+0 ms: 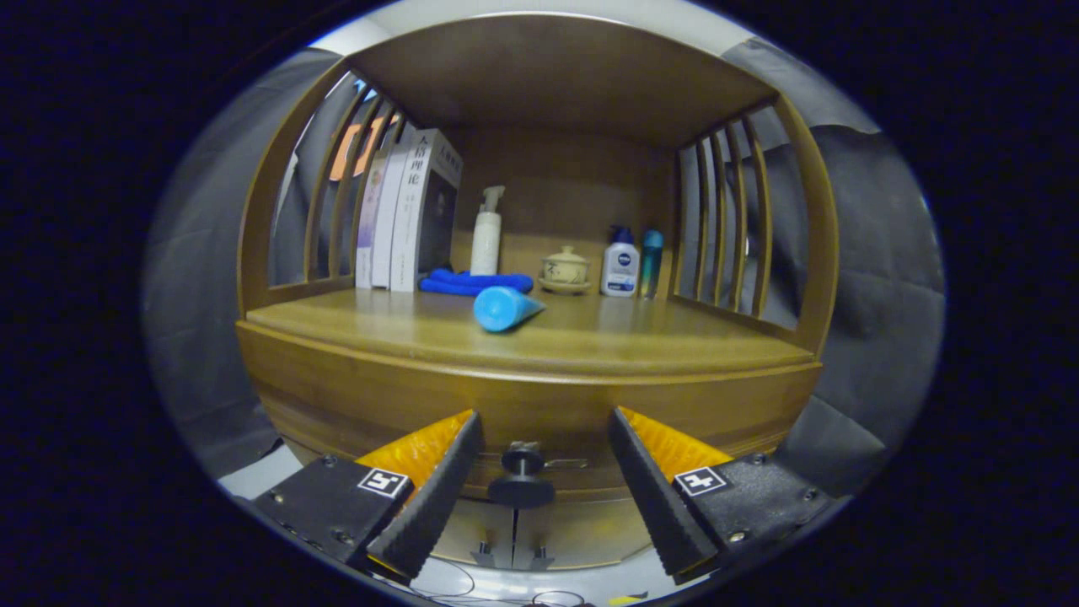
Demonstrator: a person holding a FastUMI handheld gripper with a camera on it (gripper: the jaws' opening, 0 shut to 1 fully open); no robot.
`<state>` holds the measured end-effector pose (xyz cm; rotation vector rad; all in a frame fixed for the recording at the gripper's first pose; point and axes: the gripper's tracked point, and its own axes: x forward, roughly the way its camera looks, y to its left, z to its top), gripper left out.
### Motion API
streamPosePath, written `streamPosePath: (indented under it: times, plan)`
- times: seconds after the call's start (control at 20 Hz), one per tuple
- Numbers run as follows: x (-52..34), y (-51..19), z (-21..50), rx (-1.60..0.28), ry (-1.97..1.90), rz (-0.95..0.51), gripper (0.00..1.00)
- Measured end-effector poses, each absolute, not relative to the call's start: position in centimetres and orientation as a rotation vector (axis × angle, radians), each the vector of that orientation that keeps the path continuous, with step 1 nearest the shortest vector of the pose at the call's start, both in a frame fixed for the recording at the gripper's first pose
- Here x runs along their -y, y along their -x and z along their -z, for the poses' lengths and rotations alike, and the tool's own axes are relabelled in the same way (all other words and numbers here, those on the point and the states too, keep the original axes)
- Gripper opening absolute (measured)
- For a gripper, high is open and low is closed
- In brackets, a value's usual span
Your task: Pull open the drawer, take out the items inside it, and place them on the countertop above the cabinet.
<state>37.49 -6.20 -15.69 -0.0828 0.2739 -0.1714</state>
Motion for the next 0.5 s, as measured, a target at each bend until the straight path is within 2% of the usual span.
streamPosePath:
  times: [0.25,0.5]
  plan:
    - [6.3,-36.4,14.4,-0.284,0.036,0.149,1.00]
    - [5.7,-31.7,12.4,-0.282,-0.014,0.089,1.00]
